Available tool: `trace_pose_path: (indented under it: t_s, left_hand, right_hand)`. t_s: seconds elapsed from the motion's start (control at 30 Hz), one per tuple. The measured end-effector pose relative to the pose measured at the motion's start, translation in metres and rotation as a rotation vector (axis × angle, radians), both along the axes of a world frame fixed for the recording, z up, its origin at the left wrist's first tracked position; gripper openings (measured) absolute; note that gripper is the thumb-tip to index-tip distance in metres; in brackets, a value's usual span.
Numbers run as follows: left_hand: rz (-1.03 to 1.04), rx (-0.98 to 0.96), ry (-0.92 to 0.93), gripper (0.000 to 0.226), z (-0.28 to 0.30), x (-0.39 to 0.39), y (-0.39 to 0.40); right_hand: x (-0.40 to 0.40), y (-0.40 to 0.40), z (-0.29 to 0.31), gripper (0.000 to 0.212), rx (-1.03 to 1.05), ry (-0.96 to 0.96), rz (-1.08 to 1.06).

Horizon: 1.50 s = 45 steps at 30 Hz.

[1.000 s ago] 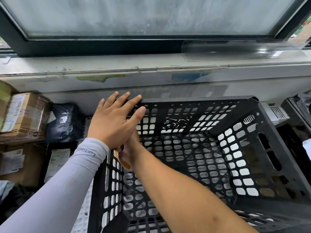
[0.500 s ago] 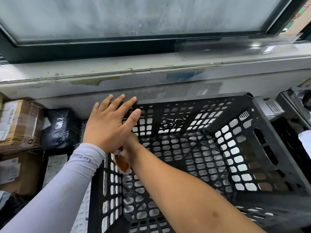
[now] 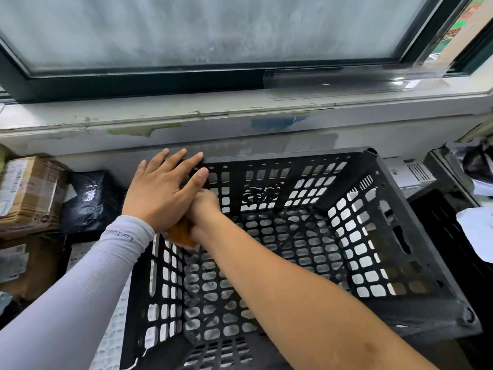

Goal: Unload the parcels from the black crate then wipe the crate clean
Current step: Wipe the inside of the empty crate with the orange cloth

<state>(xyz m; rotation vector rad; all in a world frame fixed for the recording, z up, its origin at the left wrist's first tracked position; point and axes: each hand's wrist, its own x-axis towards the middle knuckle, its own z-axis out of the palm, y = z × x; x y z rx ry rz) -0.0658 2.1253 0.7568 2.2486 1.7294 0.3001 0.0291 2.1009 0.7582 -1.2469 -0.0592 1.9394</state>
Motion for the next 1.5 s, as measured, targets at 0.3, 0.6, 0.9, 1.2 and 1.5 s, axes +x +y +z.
trace_pose_path:
  t_s: [0.3, 0.6, 0.9, 1.2, 1.5]
  left_hand:
    - [0.023, 0.026, -0.256, 0.062, 0.002, -0.005, 0.000]
    - [0.010, 0.054, -0.085, 0.076, -0.003, -0.005, 0.003]
    - [0.033, 0.073, 0.077, 0.094, -0.007, -0.002, 0.003]
    - [0.008, 0.062, 0.243, 0.086, -0.004, 0.001, 0.002]
    - [0.024, 0.060, 0.288, 0.089, -0.004, 0.002, 0.003]
  right_hand:
    - [0.010, 0.003, 0.012, 0.016, 0.542, -0.714, -0.461]
    - [0.036, 0.048, -0.021, 0.045, 1.231, -1.759, 0.361]
    - [0.073, 0.053, -0.036, 0.047, 1.369, -2.159, 0.633]
    - [0.193, 0.040, -0.021, 0.049, 1.104, -2.226, 0.826]
    - [0.315, 0.024, -0.004, 0.049, 0.790, -2.250, 0.921]
